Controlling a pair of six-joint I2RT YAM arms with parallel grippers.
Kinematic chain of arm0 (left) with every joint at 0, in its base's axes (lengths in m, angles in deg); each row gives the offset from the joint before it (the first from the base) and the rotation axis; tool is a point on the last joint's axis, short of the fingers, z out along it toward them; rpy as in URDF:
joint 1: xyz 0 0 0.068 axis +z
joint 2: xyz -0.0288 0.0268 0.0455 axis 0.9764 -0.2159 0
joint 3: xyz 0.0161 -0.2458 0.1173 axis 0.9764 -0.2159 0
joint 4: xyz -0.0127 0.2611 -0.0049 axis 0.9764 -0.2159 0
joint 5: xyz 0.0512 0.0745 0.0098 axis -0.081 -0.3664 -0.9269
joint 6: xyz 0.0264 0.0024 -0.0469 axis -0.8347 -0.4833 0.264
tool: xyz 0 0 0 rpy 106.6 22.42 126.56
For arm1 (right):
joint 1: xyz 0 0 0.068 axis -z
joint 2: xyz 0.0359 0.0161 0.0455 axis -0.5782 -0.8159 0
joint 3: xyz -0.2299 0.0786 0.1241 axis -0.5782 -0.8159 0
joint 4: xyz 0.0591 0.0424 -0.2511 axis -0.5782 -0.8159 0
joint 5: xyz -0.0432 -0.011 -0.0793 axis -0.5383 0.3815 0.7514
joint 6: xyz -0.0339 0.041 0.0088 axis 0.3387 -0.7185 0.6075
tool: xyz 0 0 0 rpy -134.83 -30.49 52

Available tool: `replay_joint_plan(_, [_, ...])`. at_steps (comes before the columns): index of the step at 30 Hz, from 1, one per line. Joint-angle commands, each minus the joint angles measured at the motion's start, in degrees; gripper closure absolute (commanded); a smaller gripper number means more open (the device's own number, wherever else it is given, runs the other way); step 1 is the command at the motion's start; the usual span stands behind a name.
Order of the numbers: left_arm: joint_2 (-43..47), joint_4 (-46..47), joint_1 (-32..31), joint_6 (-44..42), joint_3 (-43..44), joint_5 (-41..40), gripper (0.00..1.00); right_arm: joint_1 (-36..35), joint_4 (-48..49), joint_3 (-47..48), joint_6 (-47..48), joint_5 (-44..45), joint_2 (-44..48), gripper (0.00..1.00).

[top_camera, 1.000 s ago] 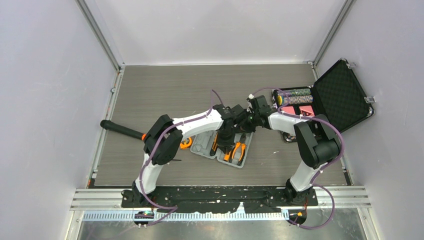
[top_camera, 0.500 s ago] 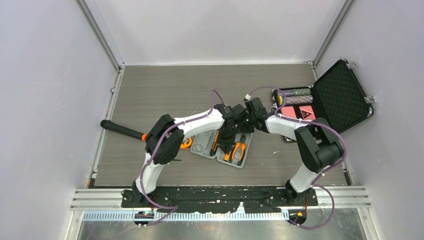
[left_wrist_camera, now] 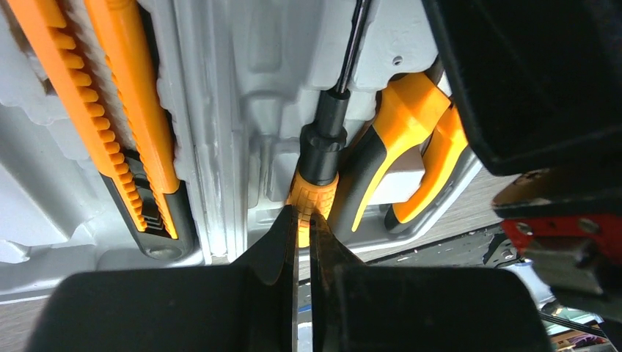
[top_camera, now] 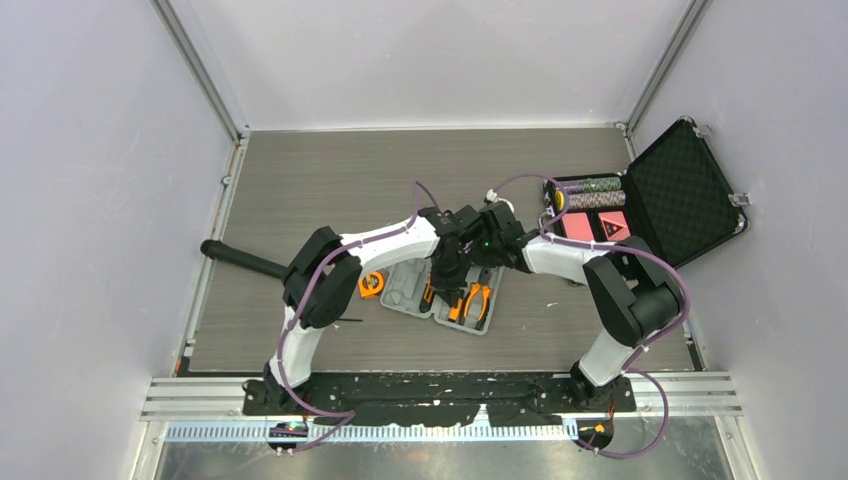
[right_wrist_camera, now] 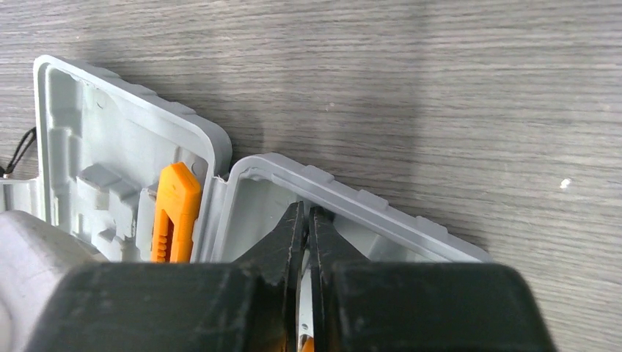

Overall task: Pack the tool kit
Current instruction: Adjust the screwdriver in the toolbox.

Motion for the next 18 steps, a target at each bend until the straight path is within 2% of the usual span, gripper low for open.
replay_joint_plan(1, [-2.80, -0.16, -0.49, -0.37, -3.49, -2.65, 0.97, -0.29, -6.32, -6.60, 1.56, 5.93, -9.67, 0.95])
replay_joint_plan(9, [-3.53, 0.00, -0.49, -0.53, -3.36, -1.99, 0.97, 1.26, -1.84, -5.58, 2.20, -6.51, -1.16, 0.95])
replay_joint_plan(11, [-3.35, -0.17, -0.44, -0.54, -3.31, -2.25, 0.97, 2.10, -0.59, -4.94, 2.05, -8.98, 0.87, 0.92])
replay_joint_plan(14, [-3.16, -0.06, -0.49, -0.51, -3.31, -2.42, 0.97, 3.55, 0.41, -3.93, 1.86, -13.38, 4.39, 0.80])
replay_joint_plan(18, [-3.07, -0.17, -0.49, -0.72, -2.90, -2.51, 0.96, 4.70, -0.95, -1.82, 3.70, -15.07, 9.38, 0.64])
